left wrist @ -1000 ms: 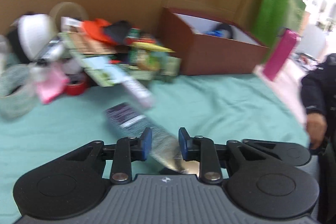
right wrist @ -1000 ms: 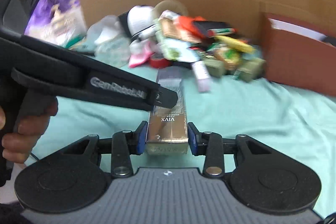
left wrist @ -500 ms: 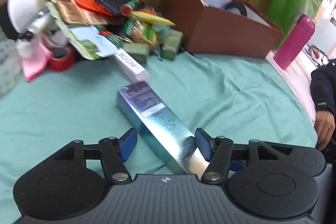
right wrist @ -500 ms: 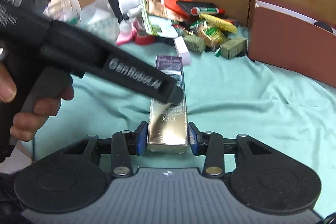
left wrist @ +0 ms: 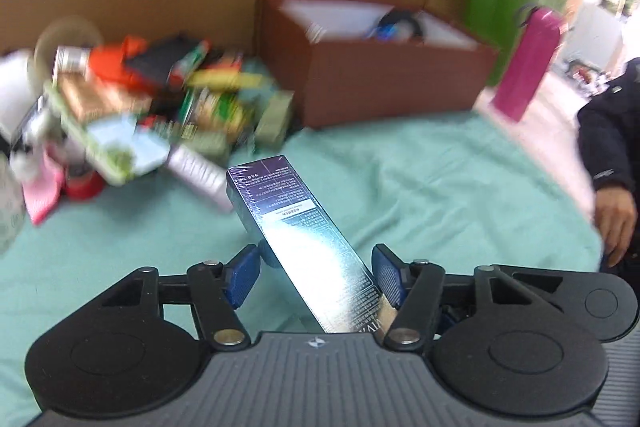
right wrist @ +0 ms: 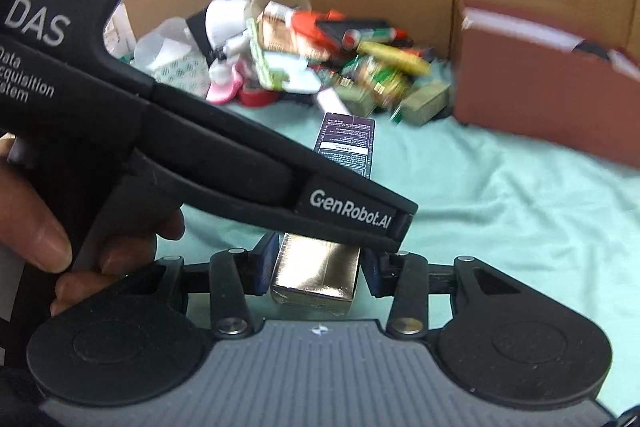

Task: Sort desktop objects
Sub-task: 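Carry the silver-blue box into the red-brown box and open the left gripper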

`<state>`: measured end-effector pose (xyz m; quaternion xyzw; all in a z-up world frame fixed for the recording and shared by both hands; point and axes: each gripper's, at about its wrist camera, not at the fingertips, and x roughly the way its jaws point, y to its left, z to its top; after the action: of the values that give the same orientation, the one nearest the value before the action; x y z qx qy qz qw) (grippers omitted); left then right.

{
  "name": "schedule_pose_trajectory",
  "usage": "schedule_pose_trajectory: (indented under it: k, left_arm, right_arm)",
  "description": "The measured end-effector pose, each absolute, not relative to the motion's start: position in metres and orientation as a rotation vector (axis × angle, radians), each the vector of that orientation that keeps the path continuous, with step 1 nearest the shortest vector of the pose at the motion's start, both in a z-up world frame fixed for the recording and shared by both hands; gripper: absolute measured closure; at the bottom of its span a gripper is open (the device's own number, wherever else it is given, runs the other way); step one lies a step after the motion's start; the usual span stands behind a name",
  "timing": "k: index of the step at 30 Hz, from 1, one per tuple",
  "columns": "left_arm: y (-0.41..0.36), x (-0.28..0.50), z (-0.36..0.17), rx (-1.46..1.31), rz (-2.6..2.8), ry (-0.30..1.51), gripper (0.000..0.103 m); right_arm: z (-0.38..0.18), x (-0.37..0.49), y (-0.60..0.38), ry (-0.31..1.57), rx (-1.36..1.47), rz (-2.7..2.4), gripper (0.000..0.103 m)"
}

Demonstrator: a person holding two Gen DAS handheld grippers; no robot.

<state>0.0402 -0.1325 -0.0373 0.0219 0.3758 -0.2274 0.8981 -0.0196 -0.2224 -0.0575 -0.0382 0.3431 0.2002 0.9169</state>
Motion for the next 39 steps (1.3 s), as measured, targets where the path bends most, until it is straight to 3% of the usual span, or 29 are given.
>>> schedule_pose_trajectory:
  k: [11,24,25,26,27,29,32,39]
  left_arm:
    - [-0.174,0.101,0.044,0.009,-0.583,0.514,0.039]
    - [-0.21,0.242,0.029,-0.026,-0.584,0.52,0.04]
    - [-0.209,0.249,0.025,-0.037,-0.569,0.525,0.036]
    - [-0.208,0.255,0.022,-0.039,-0.557,0.547,0.025]
    - [-0.206,0.259,0.019,-0.038,-0.544,0.58,0.022]
    - [-0.192,0.259,0.015,-0.071,-0.551,0.611,0.021]
    - [-0.164,0.239,0.014,-0.138,-0.576,0.57,0.017]
    - [-0.115,0.164,0.018,-0.163,-0.639,0.46,0.009]
  right_arm:
    - [0.017,0.002,-0.259,0.403,-0.154,0.249,0.06]
    - [0.01,0.149,-0.305,0.387,-0.052,0.185,0.062]
    - [0.006,0.159,-0.306,0.395,-0.041,0.181,0.062]
    - [0.002,0.168,-0.308,0.411,-0.028,0.182,0.061]
    - [-0.003,0.178,-0.309,0.437,-0.009,0.183,0.058]
    - [-0.011,0.19,-0.308,0.493,-0.004,0.154,0.04]
    - [-0.014,0.179,-0.3,0.454,-0.054,0.136,0.025]
    - [-0.012,0.127,-0.289,0.364,-0.026,0.125,0.007]
